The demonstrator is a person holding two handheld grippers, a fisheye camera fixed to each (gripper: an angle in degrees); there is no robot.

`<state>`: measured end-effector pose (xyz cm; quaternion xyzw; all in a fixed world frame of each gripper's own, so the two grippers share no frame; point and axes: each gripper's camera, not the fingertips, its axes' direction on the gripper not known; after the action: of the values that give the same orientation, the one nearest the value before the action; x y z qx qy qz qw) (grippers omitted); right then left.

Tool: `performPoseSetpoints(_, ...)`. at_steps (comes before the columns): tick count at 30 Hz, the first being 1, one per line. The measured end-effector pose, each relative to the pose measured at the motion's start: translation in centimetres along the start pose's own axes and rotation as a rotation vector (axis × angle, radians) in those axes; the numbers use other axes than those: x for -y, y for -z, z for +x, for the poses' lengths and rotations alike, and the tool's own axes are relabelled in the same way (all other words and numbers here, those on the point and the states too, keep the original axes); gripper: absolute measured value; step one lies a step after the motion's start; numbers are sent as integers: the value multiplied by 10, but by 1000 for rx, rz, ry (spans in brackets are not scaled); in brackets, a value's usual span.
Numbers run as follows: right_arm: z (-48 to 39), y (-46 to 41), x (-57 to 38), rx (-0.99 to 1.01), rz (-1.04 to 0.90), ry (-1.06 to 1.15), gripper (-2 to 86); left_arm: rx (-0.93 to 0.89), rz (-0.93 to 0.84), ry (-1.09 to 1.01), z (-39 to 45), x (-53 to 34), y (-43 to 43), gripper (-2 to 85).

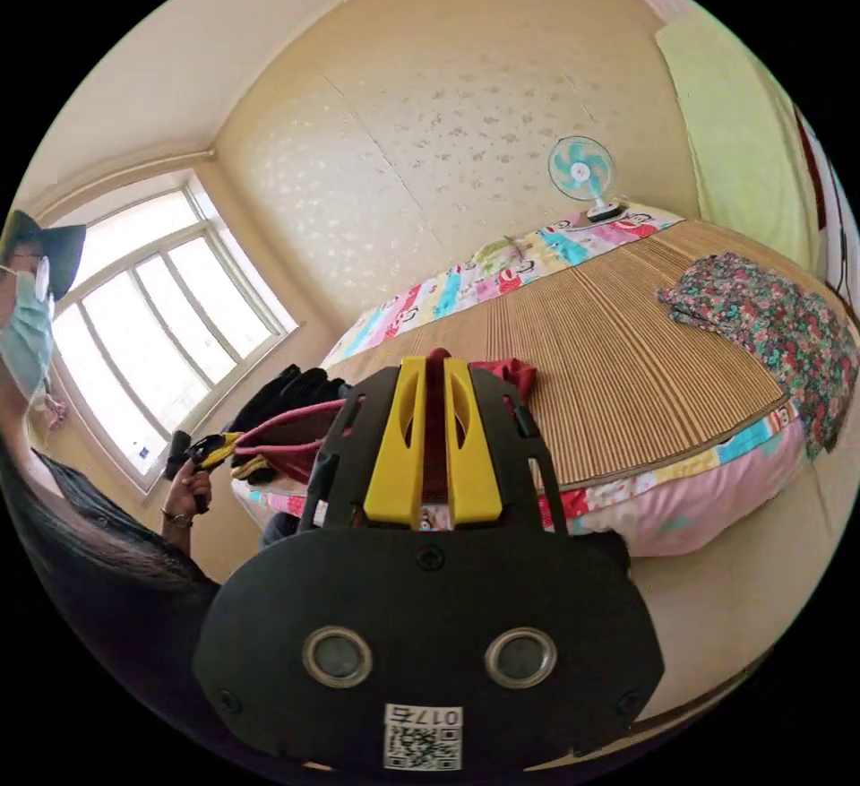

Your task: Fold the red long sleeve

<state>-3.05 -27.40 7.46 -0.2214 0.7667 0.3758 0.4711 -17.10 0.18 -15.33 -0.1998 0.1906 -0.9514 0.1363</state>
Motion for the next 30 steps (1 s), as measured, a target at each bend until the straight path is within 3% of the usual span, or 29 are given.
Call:
performPoseSetpoints(5,-8,-163,81,-253,-74,47,41,299,-19,45,-38,114,-122,50)
performPoseSetpoints(9,4,-278,116,-375,-190,39,61,584,-24,-21,-42,158,-191,73)
performPoseSetpoints(12,-16,-311,96,-320,-293,43,66,739,11,-98,-25,134,-211,100)
performPoseSetpoints(15,-52,-333,26,-318,-319,233,36,694,-58,-160,-17,88,-239,90)
performPoseSetpoints(18,-43,-404,-70,-473,-566,344,14,791,-144,-230,-24,47,-298,50)
performPoseSetpoints(20,-61,-397,-99,-562,-379,426,9,918,-244,-209,-62,21,-357,43)
performPoseSetpoints(23,-71,-421,-110,-651,-431,487,6,988,-37,-299,-70,-18,-371,40)
performPoseSetpoints(25,-73,-426,-116,-669,-425,500,5,1046,-2,-344,-70,-30,-380,40)
performPoseSetpoints(30,-46,-415,-106,-518,-420,380,4,1046,24,-342,-83,-34,-382,38)
